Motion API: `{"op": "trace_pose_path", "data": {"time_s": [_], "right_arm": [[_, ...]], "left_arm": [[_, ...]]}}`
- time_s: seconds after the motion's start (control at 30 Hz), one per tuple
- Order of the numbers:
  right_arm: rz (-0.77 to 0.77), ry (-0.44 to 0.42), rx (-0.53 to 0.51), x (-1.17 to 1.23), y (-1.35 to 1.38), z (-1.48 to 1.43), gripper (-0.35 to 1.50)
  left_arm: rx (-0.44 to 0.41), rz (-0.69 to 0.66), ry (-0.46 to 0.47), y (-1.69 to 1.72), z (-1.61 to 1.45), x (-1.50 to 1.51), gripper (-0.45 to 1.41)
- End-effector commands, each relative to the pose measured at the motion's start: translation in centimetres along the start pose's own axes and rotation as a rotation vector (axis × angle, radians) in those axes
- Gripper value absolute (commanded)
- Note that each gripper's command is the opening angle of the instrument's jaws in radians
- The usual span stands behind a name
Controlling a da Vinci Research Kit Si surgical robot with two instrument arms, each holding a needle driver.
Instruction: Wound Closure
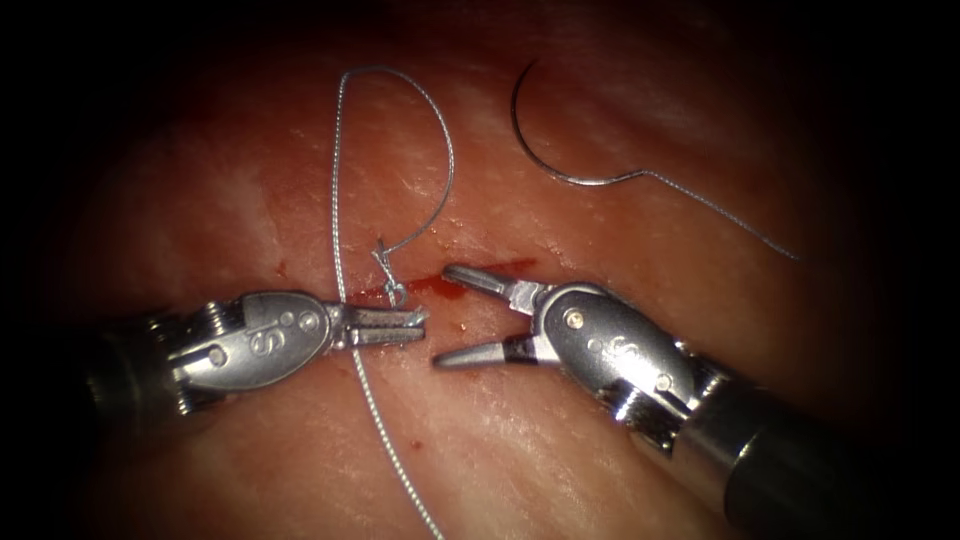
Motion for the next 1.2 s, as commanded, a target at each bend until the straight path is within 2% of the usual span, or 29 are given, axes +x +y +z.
{"op": "trace_pose_path", "data": {"time_s": [0.03, 0.27, 0.43, 0.67, 1.2], "right_arm": [[-0.017, 0.002, 0.015, -0.03, 0.06, 0.17, 1.43], [-0.067, -0.022, 0.04, -0.11, 0.03, 0.33, 1.43], [-0.08, -0.028, 0.046, -0.13, 0.03, 0.35, 1.43], [-0.083, -0.028, 0.045, -0.1, 0.06, 0.39, 1.43], [-0.081, -0.028, 0.039, 0.0, 0.07, 0.6, 1.43]], "left_arm": [[0.003, -0.001, 0.007, -0.03, 0.06, -0.02, -0.45], [0.007, -0.01, 0.034, -0.08, -0.04, -0.04, -0.45], [-0.025, -0.014, 0.109, -0.15, -0.08, -0.02, -0.45], [-0.084, -0.111, 0.224, -0.23, -0.05, -0.1, -0.45], [-0.106, -0.292, 0.428, -0.46, -0.04, -0.41, -0.45]]}}
